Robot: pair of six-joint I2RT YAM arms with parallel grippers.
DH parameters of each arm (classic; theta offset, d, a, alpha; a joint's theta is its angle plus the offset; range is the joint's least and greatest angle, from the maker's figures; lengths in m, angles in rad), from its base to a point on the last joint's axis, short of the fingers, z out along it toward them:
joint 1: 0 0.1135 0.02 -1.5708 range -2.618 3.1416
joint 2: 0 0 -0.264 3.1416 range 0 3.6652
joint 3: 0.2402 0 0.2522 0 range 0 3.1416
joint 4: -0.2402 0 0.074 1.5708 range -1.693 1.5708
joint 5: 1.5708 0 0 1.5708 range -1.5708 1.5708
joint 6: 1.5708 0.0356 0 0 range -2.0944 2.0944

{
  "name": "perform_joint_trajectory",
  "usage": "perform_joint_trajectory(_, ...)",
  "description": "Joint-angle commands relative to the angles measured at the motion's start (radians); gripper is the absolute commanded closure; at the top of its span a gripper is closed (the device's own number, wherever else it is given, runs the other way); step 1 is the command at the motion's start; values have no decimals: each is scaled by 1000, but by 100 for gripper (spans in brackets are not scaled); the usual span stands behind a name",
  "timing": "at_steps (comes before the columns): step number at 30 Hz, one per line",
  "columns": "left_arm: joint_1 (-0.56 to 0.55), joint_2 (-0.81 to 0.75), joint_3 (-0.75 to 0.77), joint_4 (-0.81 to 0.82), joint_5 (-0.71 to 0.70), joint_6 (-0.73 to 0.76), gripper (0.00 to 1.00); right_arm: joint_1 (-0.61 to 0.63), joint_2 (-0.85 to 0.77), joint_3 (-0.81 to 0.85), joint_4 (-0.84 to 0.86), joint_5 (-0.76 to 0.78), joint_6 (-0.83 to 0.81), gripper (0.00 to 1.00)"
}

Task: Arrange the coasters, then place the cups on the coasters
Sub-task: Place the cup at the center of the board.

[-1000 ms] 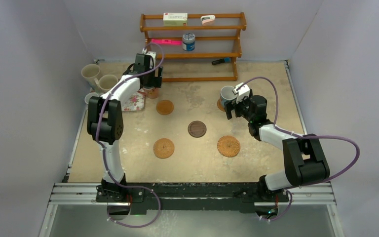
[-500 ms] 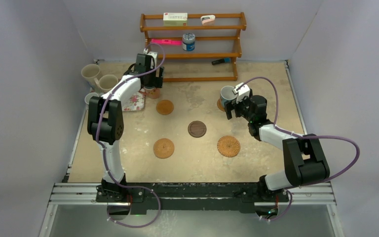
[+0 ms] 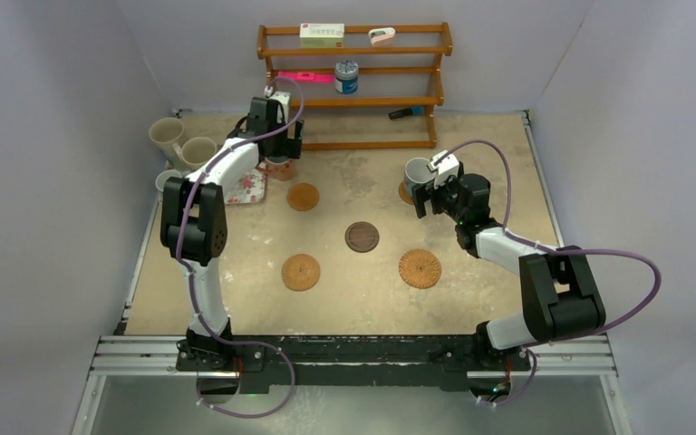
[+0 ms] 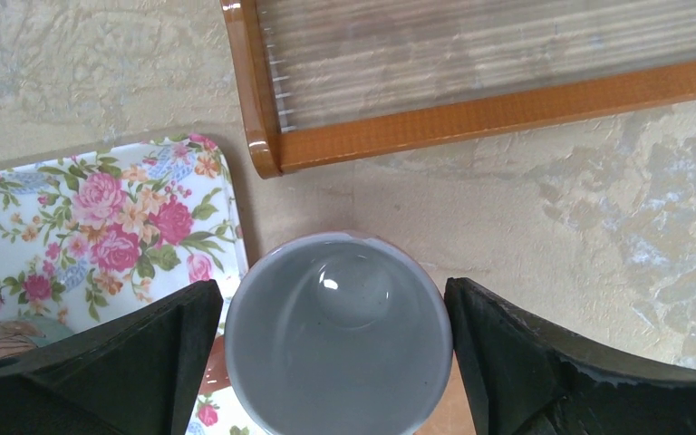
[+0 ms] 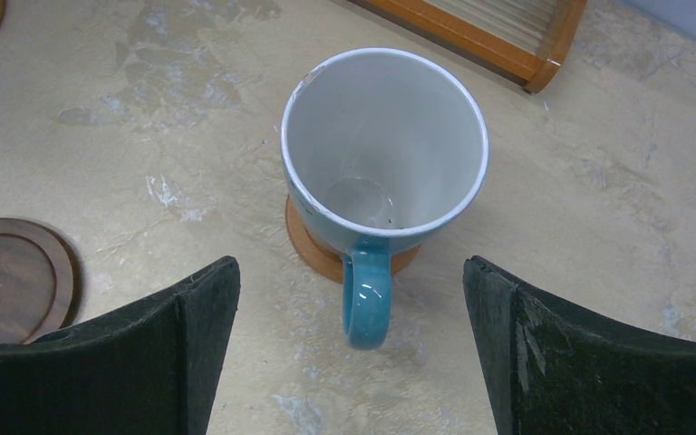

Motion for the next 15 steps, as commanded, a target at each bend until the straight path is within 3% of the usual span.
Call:
perform_joint_trajectory(1,-2,-59,6,58,7,-2,0,-2,4,35,4,7,-12,6)
perform_joint_trajectory(15,-4,-179,-64,146,34,33,0,-2,9,37,3,6,-13,6)
